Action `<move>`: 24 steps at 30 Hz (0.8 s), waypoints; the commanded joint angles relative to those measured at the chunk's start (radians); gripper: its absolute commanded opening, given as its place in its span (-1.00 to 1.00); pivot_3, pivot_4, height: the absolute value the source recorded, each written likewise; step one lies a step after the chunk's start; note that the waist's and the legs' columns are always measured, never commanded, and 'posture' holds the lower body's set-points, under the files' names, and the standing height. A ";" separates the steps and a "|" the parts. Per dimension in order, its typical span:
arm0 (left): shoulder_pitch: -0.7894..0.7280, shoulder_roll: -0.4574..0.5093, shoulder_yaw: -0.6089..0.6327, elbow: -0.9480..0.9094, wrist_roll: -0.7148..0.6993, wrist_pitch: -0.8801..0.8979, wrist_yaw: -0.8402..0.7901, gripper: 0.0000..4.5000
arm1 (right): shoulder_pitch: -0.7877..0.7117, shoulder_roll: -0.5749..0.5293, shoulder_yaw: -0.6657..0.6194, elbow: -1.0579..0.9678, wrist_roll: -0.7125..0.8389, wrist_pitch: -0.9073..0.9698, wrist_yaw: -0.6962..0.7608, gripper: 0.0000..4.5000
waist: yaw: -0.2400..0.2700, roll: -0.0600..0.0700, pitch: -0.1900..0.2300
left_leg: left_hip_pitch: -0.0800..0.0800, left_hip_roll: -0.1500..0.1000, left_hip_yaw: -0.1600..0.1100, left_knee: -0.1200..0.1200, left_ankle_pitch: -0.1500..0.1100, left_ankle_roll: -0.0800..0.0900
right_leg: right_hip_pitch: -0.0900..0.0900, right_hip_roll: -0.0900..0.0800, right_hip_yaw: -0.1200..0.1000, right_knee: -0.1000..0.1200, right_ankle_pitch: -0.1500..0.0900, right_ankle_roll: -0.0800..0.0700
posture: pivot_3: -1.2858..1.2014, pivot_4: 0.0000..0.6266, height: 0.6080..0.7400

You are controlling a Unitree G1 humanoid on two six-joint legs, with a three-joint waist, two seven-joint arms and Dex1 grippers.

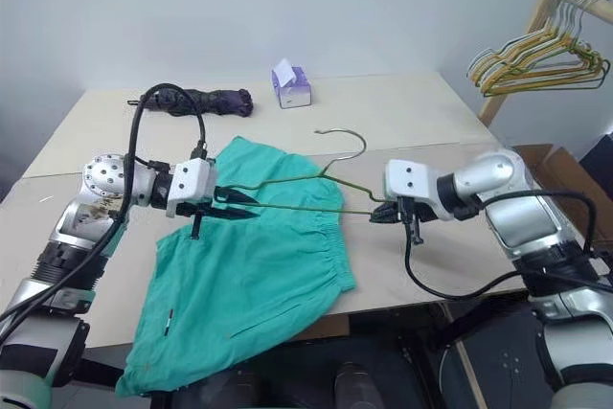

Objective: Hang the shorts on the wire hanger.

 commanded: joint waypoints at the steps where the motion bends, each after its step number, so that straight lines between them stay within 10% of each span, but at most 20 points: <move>1: -0.029 0.003 0.062 0.058 -0.033 -0.017 -0.001 -0.11 | 0.061 -0.057 -0.111 -0.048 0.056 0.017 0.019 -1.00 | 0.002 0.000 0.000 | 0.000 0.000 0.000 0.000 0.000 0.000 | 0.000 0.000 0.000 0.000 0.000 0.000 | -0.01 -0.93 1.00; 9: -0.012 0.019 0.168 0.059 -0.108 0.110 0.052 0.99 | 0.373 -0.147 -0.306 -0.142 0.261 0.369 -0.004 -1.00 | 0.000 0.000 0.000 | 0.000 0.000 0.000 0.000 -0.001 0.001 | 0.000 0.000 0.000 0.000 0.000 0.001 | -0.02 -0.91 1.00; 24: 0.167 0.057 0.274 -0.337 -0.361 0.412 0.084 0.99 | 0.620 -0.102 -0.408 -0.113 0.442 0.790 -0.144 -1.00 | -0.004 0.001 0.000 | 0.003 0.000 0.001 0.000 -0.002 0.002 | 0.002 0.001 0.002 0.000 -0.005 0.009 | -0.01 -0.88 1.00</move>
